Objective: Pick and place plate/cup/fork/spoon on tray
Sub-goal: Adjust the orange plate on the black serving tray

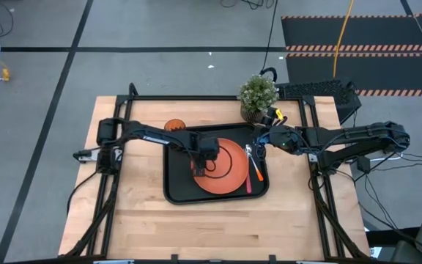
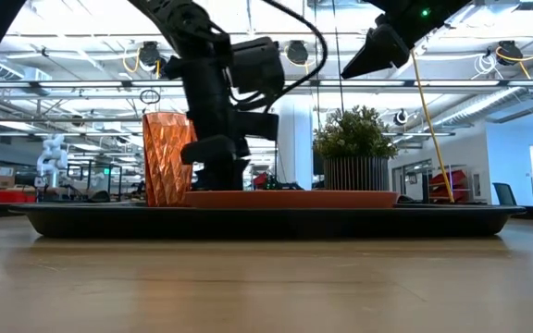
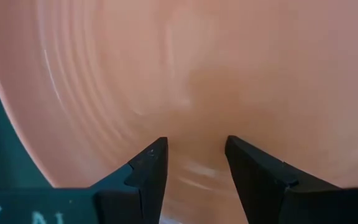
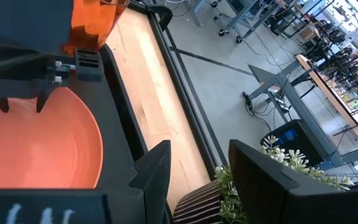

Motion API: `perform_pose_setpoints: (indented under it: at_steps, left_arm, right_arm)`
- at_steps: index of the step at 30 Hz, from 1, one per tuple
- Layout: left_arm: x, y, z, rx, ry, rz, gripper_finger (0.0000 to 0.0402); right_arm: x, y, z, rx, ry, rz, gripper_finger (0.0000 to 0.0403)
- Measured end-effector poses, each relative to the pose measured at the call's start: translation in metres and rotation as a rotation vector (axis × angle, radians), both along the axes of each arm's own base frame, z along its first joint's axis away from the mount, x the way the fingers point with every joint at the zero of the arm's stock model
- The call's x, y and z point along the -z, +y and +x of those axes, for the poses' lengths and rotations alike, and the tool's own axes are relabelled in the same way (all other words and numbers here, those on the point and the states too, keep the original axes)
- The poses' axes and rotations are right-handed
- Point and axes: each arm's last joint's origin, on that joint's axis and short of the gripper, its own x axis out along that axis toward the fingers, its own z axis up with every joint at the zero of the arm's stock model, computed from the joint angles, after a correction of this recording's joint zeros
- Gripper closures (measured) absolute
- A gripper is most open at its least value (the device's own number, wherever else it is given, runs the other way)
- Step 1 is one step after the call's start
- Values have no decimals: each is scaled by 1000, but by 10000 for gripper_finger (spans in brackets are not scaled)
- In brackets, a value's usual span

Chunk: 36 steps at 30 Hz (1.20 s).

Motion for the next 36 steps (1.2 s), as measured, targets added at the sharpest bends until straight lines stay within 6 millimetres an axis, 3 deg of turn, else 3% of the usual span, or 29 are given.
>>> perform_pose_setpoints:
  at_steps: [4, 9, 24, 36]
  left_arm:
    - [13, -4, -12, -33, 43, -29, 229]
    - [15, -10, -15, -37, 71, -33, 229]
    - [-14, -11, -44, -32, 212, 10, 229]
    - [-19, -12, -41, -39, 158, 31, 229]
  right_arm:
    - [0, 0, 0, 1, 0, -1, 245]
    - [0, 0, 0, 0, -1, 0, 245]
    - [0, 0, 0, 1, -1, 0, 245]
    - [0, 0, 0, 0, -4, 0, 245]
